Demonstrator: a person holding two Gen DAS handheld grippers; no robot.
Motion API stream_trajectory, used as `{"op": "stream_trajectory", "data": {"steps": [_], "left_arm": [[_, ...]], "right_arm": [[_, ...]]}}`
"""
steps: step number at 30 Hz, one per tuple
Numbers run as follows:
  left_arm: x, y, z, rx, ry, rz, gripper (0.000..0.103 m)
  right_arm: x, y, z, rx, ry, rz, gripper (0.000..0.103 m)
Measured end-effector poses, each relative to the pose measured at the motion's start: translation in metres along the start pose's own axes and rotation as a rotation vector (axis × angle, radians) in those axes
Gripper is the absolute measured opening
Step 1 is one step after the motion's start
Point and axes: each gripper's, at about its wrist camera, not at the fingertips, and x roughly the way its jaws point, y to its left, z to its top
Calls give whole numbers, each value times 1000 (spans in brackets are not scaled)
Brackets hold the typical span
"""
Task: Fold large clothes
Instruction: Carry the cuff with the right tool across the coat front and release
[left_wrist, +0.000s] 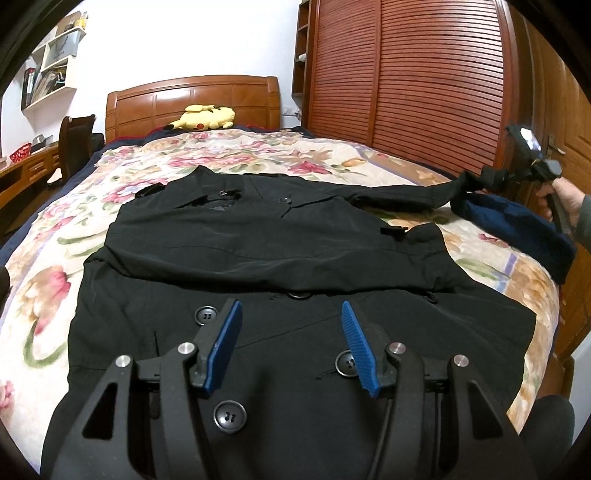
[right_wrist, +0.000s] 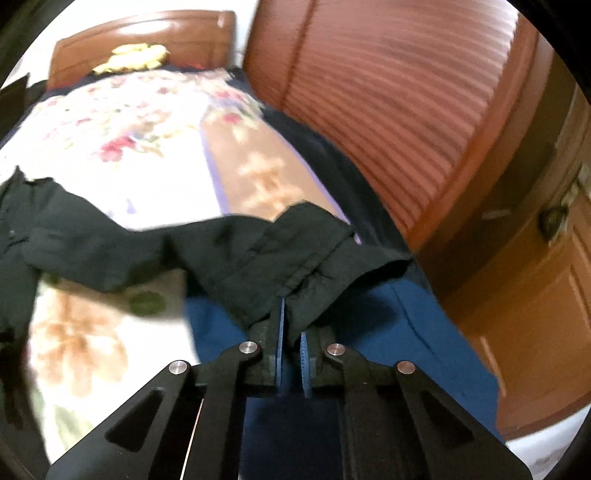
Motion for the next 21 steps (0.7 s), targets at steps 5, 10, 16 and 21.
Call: {"op": "stream_trajectory", "data": {"steps": [5,10,16,21], "left_arm": [[-6,1,-2,3,-9,12,55],[-12,4,-3,4,-15,23,55],[-18,11,-4,-1,-22,35,55],[-24,20,-4,-11,-34,51,55]], "right_arm": [[-56,39,16,-78,-120,42,4],[-98,86,22,-170,-202,94,4],[-123,147,21,-276,-250,163,3],[-139,198,16,-363,-285,222,2]]}}
